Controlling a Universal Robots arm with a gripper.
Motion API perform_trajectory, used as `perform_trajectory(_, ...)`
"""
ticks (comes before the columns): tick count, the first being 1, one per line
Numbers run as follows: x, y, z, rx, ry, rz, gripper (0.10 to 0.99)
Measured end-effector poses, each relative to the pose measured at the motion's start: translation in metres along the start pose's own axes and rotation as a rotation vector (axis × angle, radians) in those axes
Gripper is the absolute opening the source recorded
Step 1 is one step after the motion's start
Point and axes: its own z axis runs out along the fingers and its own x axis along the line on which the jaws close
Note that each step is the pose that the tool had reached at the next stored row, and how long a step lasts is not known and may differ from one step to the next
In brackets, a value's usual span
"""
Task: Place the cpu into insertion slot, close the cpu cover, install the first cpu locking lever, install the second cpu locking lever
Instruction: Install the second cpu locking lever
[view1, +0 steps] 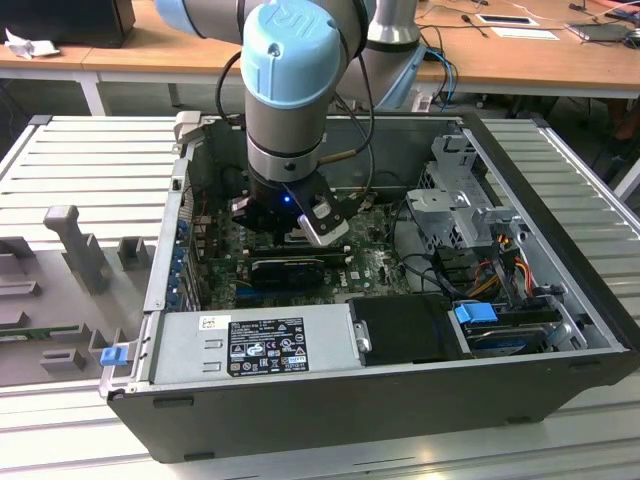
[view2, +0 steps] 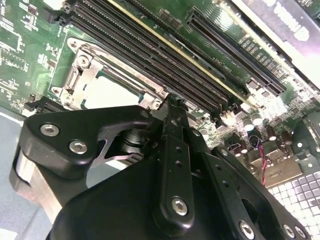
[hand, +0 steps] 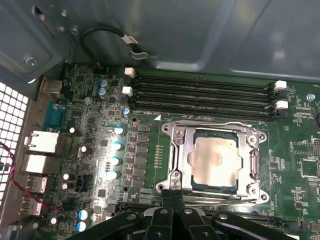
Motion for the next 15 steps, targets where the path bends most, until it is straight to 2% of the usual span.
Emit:
perform_trajectory(7, 0.0038, -0.0037, 0.0079, -0.03, -0.0033, -0.001, 0.106)
perform_trajectory(10, 0.0039, -0.0049, 0.0105, -0.035, -0.0051, -0.001, 0.106)
perform_trajectory(15, 0.0042, -0.0059, 0.0129, -0.053, -0.0087, -0.003, 0.106)
